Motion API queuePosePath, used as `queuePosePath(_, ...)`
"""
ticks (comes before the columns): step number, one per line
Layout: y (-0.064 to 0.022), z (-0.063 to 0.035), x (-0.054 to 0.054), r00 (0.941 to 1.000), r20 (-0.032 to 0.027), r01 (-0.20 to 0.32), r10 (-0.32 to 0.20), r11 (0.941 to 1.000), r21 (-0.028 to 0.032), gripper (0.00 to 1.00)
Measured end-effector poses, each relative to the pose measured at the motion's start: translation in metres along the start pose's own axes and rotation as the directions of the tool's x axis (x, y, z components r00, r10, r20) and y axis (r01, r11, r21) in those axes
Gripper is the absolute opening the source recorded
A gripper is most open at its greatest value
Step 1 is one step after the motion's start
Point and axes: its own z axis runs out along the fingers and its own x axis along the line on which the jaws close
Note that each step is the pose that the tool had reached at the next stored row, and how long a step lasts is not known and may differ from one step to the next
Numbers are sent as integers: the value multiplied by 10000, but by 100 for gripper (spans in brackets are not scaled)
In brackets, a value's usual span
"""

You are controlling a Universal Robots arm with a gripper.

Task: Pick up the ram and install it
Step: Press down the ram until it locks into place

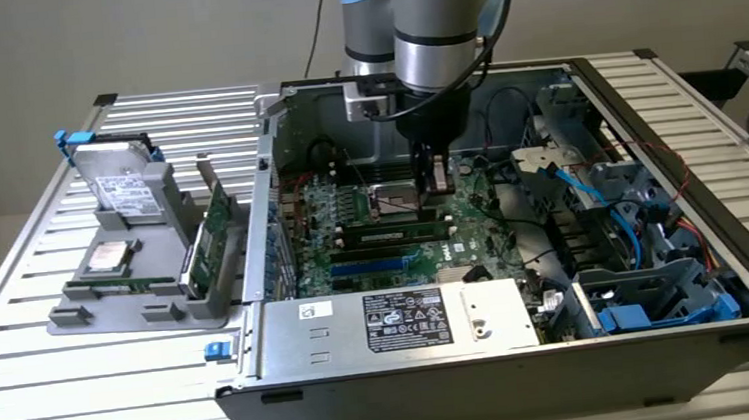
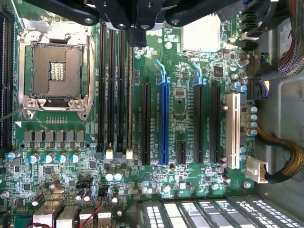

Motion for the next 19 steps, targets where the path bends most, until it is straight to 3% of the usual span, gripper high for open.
queuePosePath(8, -8, 31, -19, 9998, -5, -184, 184, 9998, -19, 11)
queuePosePath(11, -7, 43, -24, 9998, -6, -183, 183, 9998, 15, 11)
queuePosePath(14, -8, 57, -32, 9998, -2, -194, 194, 9997, 119, 11)
queuePosePath(19, -5, 80, -51, 9998, -5, -193, 193, 9997, 124, 11)
